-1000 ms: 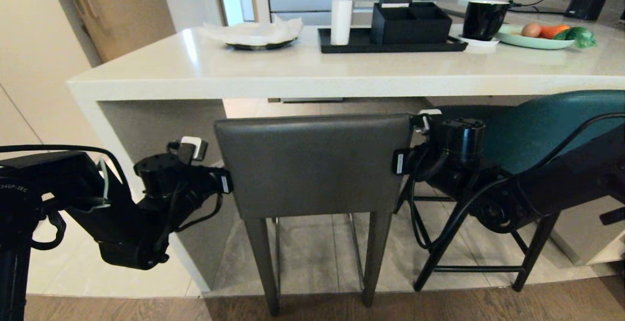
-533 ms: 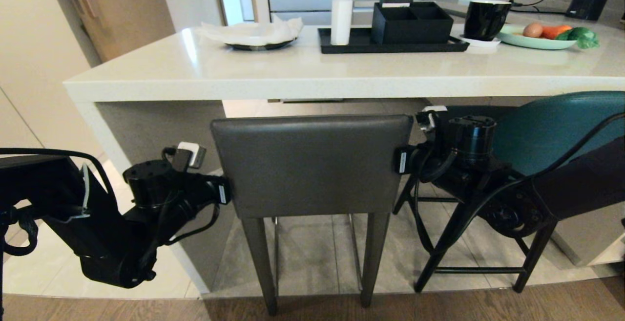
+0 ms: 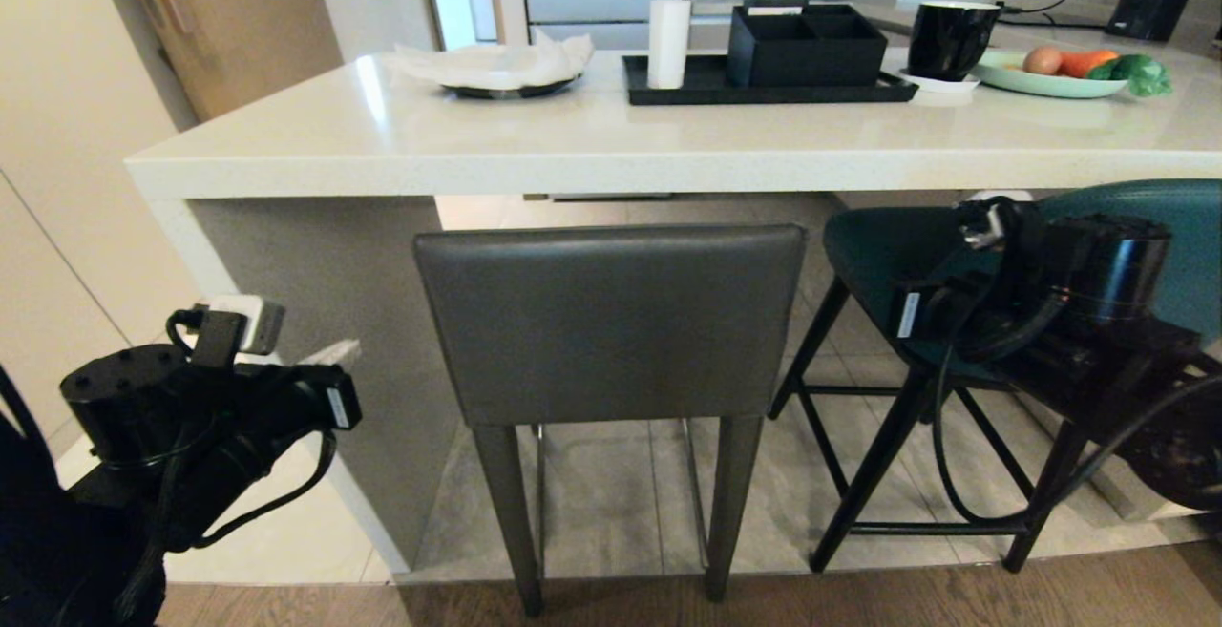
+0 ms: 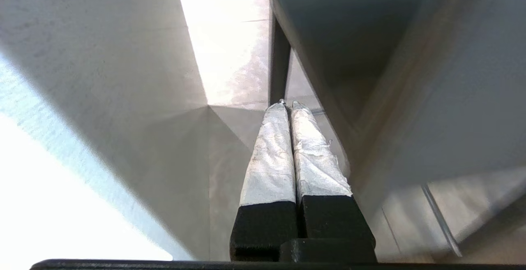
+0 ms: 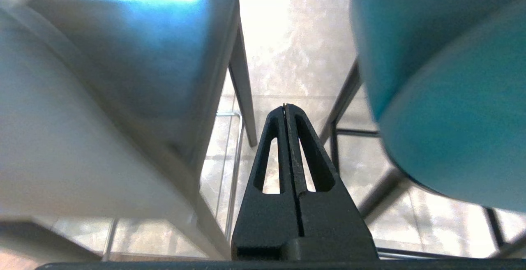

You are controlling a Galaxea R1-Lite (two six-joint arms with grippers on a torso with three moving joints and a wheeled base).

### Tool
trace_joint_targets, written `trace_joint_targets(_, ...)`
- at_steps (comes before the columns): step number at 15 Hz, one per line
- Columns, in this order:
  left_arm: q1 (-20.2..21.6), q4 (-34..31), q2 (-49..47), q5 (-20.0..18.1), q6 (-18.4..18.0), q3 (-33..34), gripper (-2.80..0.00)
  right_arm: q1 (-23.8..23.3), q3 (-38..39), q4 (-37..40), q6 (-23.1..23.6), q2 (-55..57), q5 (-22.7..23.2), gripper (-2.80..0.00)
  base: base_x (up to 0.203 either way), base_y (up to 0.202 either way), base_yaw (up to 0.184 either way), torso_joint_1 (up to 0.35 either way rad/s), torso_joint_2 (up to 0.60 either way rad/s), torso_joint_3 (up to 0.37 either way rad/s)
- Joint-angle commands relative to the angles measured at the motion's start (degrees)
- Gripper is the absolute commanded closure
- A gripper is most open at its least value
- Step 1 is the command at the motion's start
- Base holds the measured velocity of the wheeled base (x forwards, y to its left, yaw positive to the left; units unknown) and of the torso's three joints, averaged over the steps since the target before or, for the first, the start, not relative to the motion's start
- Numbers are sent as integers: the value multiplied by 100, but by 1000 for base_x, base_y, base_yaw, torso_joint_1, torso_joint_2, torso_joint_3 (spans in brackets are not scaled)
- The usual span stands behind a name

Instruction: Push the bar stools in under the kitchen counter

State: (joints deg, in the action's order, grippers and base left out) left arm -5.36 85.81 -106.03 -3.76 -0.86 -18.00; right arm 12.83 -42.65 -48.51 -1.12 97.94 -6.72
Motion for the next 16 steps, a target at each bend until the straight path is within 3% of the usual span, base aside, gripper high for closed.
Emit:
trace_joint_targets(1, -32, 56, 907, 104, -86, 607, 0, -67, 354, 116, 37, -1178, -16, 0, 0, 0, 0, 0, 0, 0)
trace_joint_targets(3, -151, 64, 1615, 573, -244, 1237, 0, -89, 615, 724, 143, -2364, -86, 0, 0, 0, 0, 0, 0, 0)
trace_joint_targets(5, -194, -14, 2494, 740, -300, 1566, 0, -100, 707, 1606, 199, -3567, -164, 0, 0, 0, 0, 0, 0, 0)
trace_joint_targets(7, -162, -650, 3646, 880, -400, 1649, 0, -109, 704, 2664, 242, -4786, -249, 0, 0, 0, 0, 0, 0, 0)
trace_joint_targets(9, -95, -2029, 5090, 966, -422, 1418, 0, -125, 690, 3669, 269, -5836, -399, 0, 0, 0, 0, 0, 0, 0)
trace_joint_targets(11, 137, -4089, 6494, 965, -271, 799, 0, -194, 680, 4421, 290, -6641, -530, 0, 0, 0, 0, 0, 0, 0)
trace_joint_targets(16, 689, -8166, 9159, 415, 341, -754, 0, -639, 703, 5101, 664, -7872, -594, 0, 0, 0, 0, 0, 0, 0)
